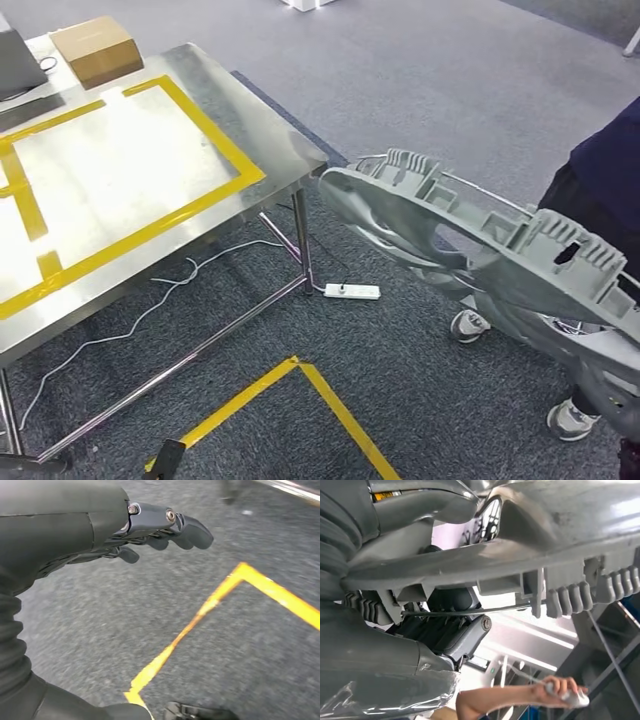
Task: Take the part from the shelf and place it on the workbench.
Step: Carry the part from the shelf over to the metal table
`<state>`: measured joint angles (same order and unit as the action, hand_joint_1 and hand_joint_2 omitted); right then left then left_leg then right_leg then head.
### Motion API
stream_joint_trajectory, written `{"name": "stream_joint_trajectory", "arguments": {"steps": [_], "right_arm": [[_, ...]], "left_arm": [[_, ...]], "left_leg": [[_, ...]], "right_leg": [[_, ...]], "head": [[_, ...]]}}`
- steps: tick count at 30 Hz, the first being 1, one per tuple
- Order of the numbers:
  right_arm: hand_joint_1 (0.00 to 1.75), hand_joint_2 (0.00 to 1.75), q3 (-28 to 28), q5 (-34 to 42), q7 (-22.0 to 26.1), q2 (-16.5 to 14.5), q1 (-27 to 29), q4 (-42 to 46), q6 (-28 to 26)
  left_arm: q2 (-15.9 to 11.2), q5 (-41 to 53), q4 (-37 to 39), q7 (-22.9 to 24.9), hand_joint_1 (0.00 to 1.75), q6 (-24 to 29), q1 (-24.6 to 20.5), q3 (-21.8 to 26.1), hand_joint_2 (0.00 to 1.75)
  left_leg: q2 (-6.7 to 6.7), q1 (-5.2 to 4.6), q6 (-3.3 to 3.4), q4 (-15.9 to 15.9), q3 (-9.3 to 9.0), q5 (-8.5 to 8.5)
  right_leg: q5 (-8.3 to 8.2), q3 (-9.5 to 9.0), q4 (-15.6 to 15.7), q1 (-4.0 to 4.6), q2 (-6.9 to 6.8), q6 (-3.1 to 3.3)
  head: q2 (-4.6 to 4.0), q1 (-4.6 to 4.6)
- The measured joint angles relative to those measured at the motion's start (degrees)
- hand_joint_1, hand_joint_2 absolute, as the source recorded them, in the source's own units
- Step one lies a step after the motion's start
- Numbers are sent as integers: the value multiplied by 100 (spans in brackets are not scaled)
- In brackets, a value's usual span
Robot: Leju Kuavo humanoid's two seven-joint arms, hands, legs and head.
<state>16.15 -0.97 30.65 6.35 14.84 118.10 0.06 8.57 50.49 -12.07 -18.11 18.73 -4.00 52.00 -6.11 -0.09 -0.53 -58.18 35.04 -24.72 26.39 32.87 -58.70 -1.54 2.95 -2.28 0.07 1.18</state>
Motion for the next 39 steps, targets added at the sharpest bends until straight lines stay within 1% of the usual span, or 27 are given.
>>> {"name": "stream_joint_trajectory", "arguments": {"steps": [1, 3, 4, 5, 6, 7, 8, 9, 10, 12, 14, 16, 18, 19, 20, 21, 22, 23, 25, 27, 29, 31, 33, 35, 36, 37, 39], "right_arm": [[175, 175, -25, -2, 4, 32, -15, -18, -27], [175, 175, -45, -1, 8, 88, -23, -50, -67], [175, 175, -51, -3, 8, 117, -21, -70, -77], [175, 175, -59, -6, 6, 145, -20, -94, -81], [175, 175, -70, -9, 4, 170, -20, -120, -87], [175, 175, -82, -9, 1, 190, -17, -144, -94], [175, 175, -90, -2, -7, 205, -9, -166, -100], [175, 175, -95, 10, -15, 214, 8, -184, -105], [175, 175, -97, 25, -23, 217, 36, -200, -108], [175, 175, -100, 46, -30, 218, 104, -232, -102], [175, 175, -97, 54, -27, 218, 155, -265, -74], [175, 175, -67, 58, -9, 218, 201, -295, -36], [175, 175, -17, 46, 27, 217, 245, -324, -4], [175, 175, 3, 30, 45, 216, 266, -341, 8], [175, 175, 13, 13, 59, 214, 284, -356, 16], [175, 175, 18, -4, 71, 212, 301, -367, 20], [175, 175, 21, -15, 80, 209, 314, -372, 20], [175, 175, 26, -21, 88, 206, 321, -374, 18], [175, 175, 42, -25, 103, 201, 322, -378, 18], [175, 175, 82, -19, 110, 194, 328, -383, 21], [175, 175, 124, -14, 110, 190, 333, -385, 37], [175, 175, 141, -17, 108, 188, 334, -381, 55], [175, 175, 160, -21, 108, 186, 345, -376, 60], [175, 175, 174, -25, 106, 183, 355, -376, 60], [175, 175, 176, -27, 105, 181, 354, -376, 60], [175, 175, 177, -27, 104, 179, 349, -376, 61], [175, 175, 180, -27, 104, 175, 340, -376, 62]], "left_arm": [[-19, -62, 0, 2, 0, 7, 14, 22, 175], [-34, -180, 0, -32, 0, -19, 13, 68, 175], [-37, -243, 0, -76, 0, -50, 12, 95, 175], [-39, -322, 0, -135, 0, -87, 15, 134, 175], [-38, -434, 0, -208, 0, -134, 18, 185, 175], [-36, -594, 0, -291, 0, -195, 19, 254, 175], [-32, -797, 0, -379, 0, -274, 16, 345, 175], [-24, -1009, 0, -465, 0, -359, 6, 459, 175], [-12, -1177, 0, -533, 0, -431, -8, 583, 175], [15, -1273, 0, -601, 0, -497, -21, 780, 175], [27, -1151, 0, -587, 0, -466, -3, 858, 175], [22, -1029, 0, -516, 0, -393, 11, 882, 175], [17, -918, 0, -380, 0, -303, 9, 886, 175], [16, -872, 0, -296, 0, -254, 11, 885, 175], [14, -833, 0, -208, 0, -203, 17, 885, 175], [10, -807, 0, -125, 0, -153, 25, 885, 175], [4, -791, 0, -56, 0, -115, 31, 886, 175], [-2, -780, 0, -6, 0, -94, 35, 886, 175], [-17, -791, 0, -10, 0, -177, 35, 887, 175], [-36, -832, 0, -214, 0, -413, 41, 887, 175], [-53, -871, 0, -460, 0, -627, 58, 888, 175], [-64, -890, 0, -555, 0, -728, 59, 889, 175], [-63, -895, 0, -570, 0, -770, 41, 889, 175], [-57, -894, 0, -562, 0, -782, 33, 889, 175], [-56, -882, 0, -547, 0, -779, 35, 889, 175], [-55, -860, 0, -533, 0, -772, 38, 889, 175], [-55, -801, 0, -548, 0, -759, 33, 887, 175]], "left_leg": [[137, -8, -25, -194, 95, -127], [441, -17, -64, -900, 438, -500], [508, -14, -74, -1272, 620, -647], [536, -11, -75, -1504, 734, -698], [548, -11, -70, -1530, 745, -638], [565, -13, -56, -1329, 641, -481], [624, -22, -31, -969, 448, -277], [755, -44, -2, -563, 232, -117], [868, -66, 28, -235, 61, -17], [981, -104, 72, 50, -69, 6], [859, -93, 115, 85, -75, 11], [743, -56, 173, 118, -110, 24], [630, -36, 213, 126, -128, 27], [568, -35, 223, 125, -128, 27], [505, -35, 225, 124, -129, 26], [439, -33, 225, 121, -133, 25], [370, -27, 221, 118, -142, 23], [301, -19, 210, 115, -154, 18], [169, -18, 160, 95, -157, 8], [56, -19, 85, 85, -116, 29], [-9, 0, 16, 92, -75, 56], [183, -6, -45, -75, 10, -70], [465, -9, -97, -690, 299, -417], [546, 5, -123, -1412, 648, -700], [550, 7, -123, -1559, 720, -700], [555, 7, -114, -1476, 679, -590], [680, -15, -60, -794, 322, -208]], "right_leg": [[-4, -8, 11, -2, -76, 37], [5, -12, 16, 18, -231, 86], [11, -13, 15, 29, -310, 95], [17, -15, 15, 37, -385, 103], [23, -21, 15, 43, -454, 106], [29, -33, 15, 49, -518, 105], [39, -50, 15, 53, -576, 98], [55, -67, 11, 68, -627, 82], [73, -80, 7, 85, -674, 59], [102, -104, 11, 116, -770, 7], [131, -139, 27, 113, -840, -52], [290, -68, -190, 97, -657, -113], [625, 260, -869, 88, -391, -148], [775, 472, -1265, 87, -339, -154], [841, 635, -1541, 87, -320, -157], [794, 705, -1614, 85, -315, -157], [632, 652, -1443, 79, -305, -156], [400, 493, -1075, 65, -269, -160], [90, 121, -304, 17, -42, -174], [49, -29, -10, -3, 101, -144], [33, -28, -1, 12, 12, -66], [22, -35, 10, 10, -93, 17], [26, -40, 17, 17, -216, 77], [34, -38, 17, 32, -346, 99], [37, -40, 17, 37, -406, 103], [41, -46, 16, 42, -465, 104], [55, -72, 16, 52, -574, 91]], "head": [[0, -22], [0, -66], [0, -68], [0, -69], [0, -70], [0, -69], [0, -70], [0, -70], [0, -68], [0, -61], [0, -58], [0, -41], [0, -11], [0, -5], [0, -2], [0, -2], [0, -3], [0, -2], [0, 0], [0, 1], [0, 0], [0, -25], [0, -62], [0, -73], [0, -73], [0, -73], [0, -74]]}}
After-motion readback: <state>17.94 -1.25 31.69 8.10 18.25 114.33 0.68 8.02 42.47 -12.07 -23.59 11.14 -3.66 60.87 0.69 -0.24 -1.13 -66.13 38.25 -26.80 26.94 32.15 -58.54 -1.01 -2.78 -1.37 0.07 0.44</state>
